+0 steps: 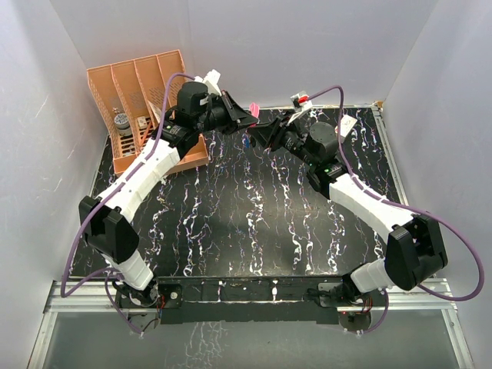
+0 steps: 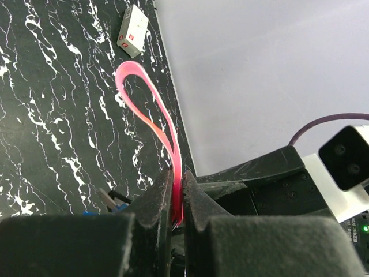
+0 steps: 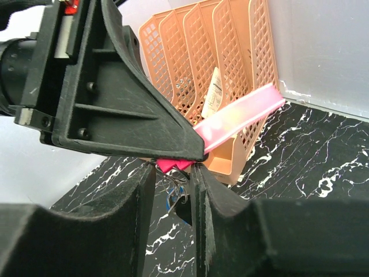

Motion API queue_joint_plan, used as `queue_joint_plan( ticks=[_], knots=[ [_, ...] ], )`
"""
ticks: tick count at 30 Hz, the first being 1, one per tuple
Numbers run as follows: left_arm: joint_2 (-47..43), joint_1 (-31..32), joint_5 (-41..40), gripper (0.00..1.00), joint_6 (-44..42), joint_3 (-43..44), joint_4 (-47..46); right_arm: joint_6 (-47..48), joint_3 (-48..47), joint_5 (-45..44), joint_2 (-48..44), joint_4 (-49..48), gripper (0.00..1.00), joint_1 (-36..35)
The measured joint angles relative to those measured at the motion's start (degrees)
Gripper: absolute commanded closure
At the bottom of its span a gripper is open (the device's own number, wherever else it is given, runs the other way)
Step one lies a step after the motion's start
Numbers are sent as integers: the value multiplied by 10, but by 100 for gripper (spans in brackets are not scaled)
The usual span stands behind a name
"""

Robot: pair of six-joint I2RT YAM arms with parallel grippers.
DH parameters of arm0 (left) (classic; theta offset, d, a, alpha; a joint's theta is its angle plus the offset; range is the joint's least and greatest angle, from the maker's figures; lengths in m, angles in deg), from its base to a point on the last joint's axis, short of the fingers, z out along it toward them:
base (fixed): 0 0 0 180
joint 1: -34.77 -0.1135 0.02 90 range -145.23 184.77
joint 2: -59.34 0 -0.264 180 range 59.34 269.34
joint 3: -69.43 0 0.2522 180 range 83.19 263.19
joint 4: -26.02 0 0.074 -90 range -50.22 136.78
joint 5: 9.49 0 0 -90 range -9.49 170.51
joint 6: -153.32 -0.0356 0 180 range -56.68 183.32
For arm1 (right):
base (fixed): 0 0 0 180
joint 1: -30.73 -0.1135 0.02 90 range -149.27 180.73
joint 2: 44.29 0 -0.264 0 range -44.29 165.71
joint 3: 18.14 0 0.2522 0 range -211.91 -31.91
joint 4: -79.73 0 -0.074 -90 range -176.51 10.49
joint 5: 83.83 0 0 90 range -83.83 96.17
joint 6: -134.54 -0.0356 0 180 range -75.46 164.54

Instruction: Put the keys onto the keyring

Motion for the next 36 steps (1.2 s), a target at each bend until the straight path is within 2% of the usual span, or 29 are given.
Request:
queue_joint_plan(
  ticks=[4, 11, 19, 36],
  knots=[
    [3, 0, 1, 100, 4, 0, 1, 1, 3, -2, 0, -9, 78, 0],
    [3, 0, 0, 100, 8, 0, 1, 1, 6, -7, 0, -12, 79, 0],
    [3, 0, 3, 100, 14, 4, 7, 2, 15, -7, 0, -29, 74, -1],
    [3, 0, 16, 100, 56, 8, -13, 3, 52, -19, -9, -68, 77, -1]
  ],
)
